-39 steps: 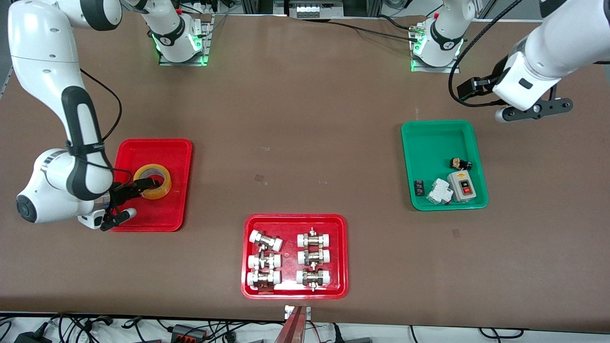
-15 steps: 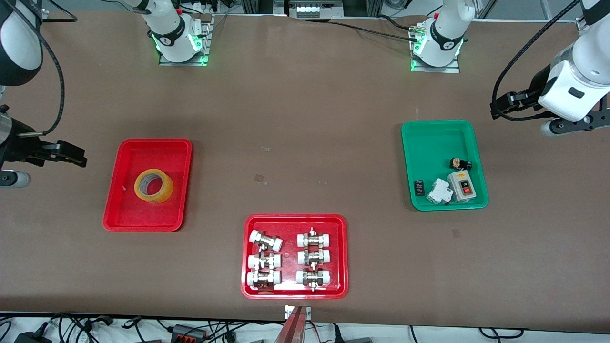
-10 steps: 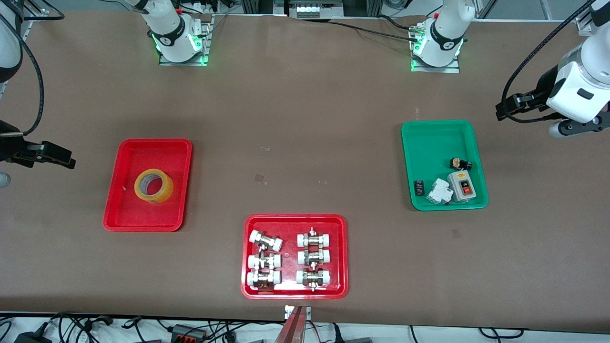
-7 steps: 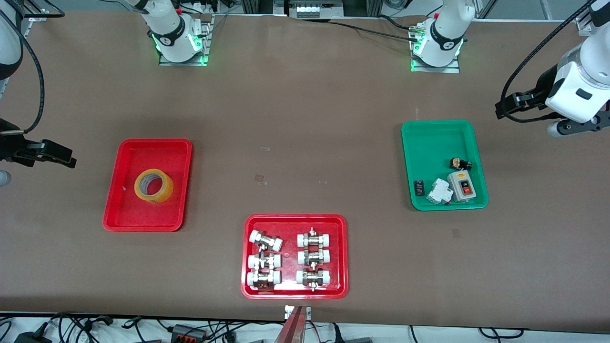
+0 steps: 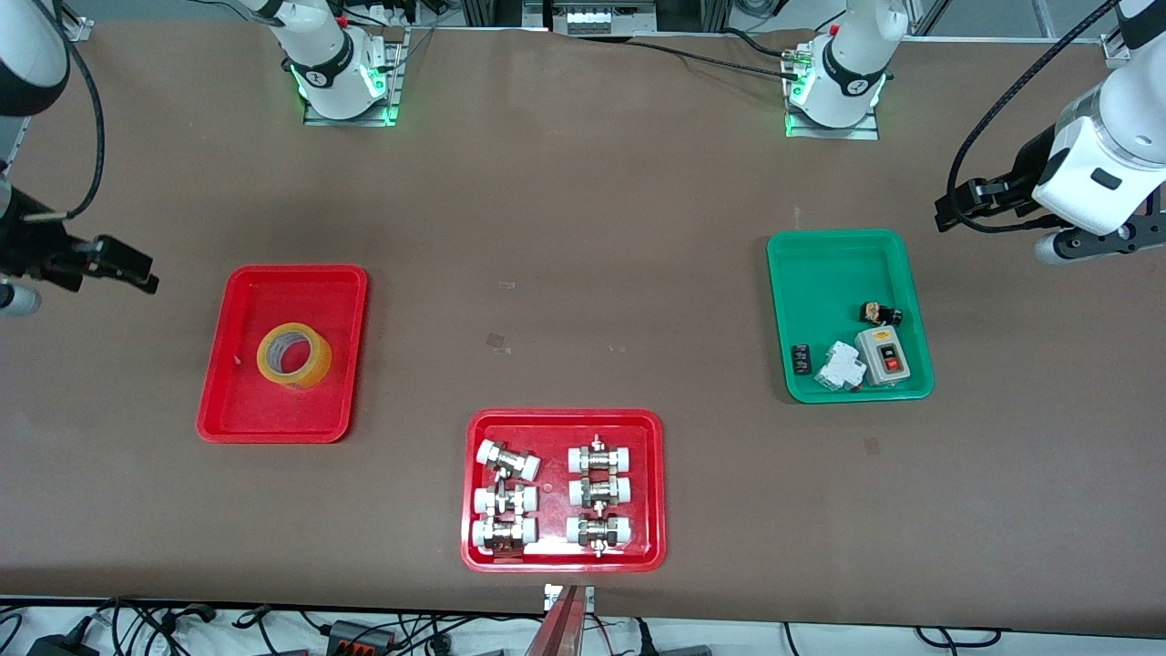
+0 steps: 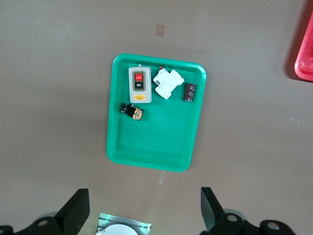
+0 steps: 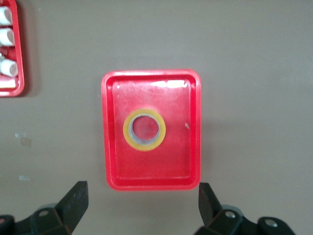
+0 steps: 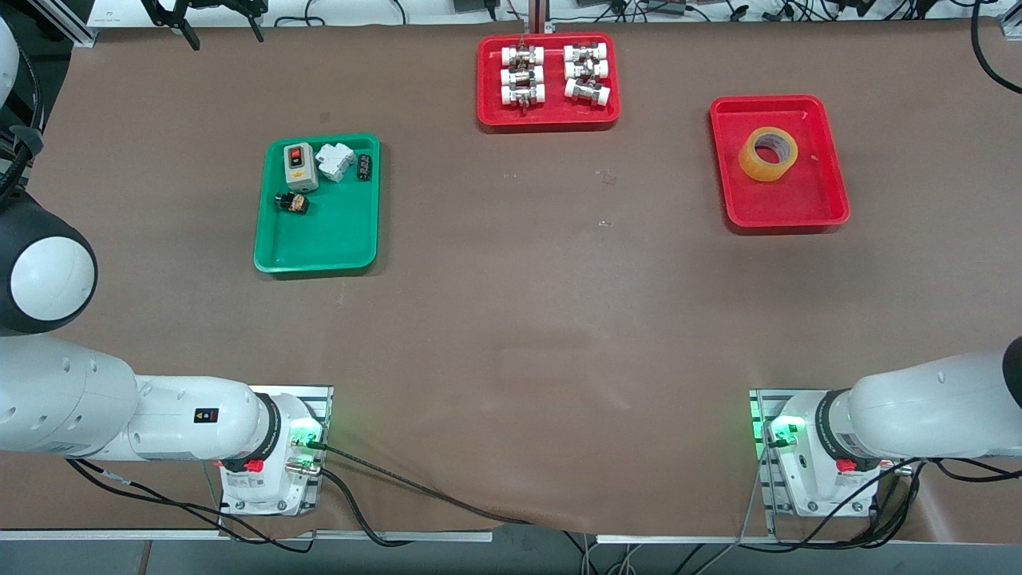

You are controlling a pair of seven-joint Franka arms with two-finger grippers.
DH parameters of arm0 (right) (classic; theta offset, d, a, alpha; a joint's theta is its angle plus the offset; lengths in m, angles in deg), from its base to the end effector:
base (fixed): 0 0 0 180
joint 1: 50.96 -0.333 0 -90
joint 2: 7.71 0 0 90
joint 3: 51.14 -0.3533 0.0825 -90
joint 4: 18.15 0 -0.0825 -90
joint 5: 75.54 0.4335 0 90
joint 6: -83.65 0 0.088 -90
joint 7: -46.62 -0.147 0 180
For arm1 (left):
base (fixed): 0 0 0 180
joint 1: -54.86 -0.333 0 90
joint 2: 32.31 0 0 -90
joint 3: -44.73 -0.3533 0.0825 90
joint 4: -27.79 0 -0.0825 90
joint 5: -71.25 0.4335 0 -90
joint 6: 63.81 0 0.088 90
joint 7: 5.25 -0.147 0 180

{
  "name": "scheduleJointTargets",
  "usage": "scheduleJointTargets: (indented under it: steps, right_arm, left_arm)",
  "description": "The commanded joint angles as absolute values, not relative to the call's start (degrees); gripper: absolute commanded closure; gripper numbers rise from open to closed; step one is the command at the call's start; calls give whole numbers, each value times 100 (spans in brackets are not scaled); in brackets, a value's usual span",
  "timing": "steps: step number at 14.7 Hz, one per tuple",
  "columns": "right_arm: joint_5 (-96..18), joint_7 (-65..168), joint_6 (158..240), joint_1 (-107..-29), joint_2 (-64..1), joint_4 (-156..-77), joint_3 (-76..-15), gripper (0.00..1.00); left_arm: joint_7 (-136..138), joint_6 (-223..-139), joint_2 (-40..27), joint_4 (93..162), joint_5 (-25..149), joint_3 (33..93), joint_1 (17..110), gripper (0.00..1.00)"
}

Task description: Left arm passes tape to right arm into tray

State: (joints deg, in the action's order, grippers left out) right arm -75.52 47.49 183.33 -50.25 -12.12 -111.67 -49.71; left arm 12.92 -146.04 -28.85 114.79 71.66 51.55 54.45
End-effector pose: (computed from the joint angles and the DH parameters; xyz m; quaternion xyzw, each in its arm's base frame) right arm 0.6422 -0.0235 0.5566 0.9998 -0.0111 0.0153 0.0012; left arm 0.6003 -0.0642 0.6019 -0.9922 -0.1023 0.0699 0.0152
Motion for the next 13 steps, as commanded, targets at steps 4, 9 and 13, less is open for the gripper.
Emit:
scheduleJointTargets:
  steps: [4, 9, 13]
  right_arm:
    - [-7563, 4618, 18289, -4911, -595, -11870, -5079, 0]
    - [-7580, 4679, 18236, -4920, -595, -11825, -5088, 0]
    - [-7589, 4697, 18209, -4920, -577, -11808, -5105, 0]
  left_arm:
    - [1118, -14537, -2853, 11410, 7028, 5185, 5336, 0]
    - [1118, -14528, -2853, 11393, 7028, 5185, 5336, 0]
    - [1118, -14510, -2853, 11401, 7028, 5185, 5336, 0]
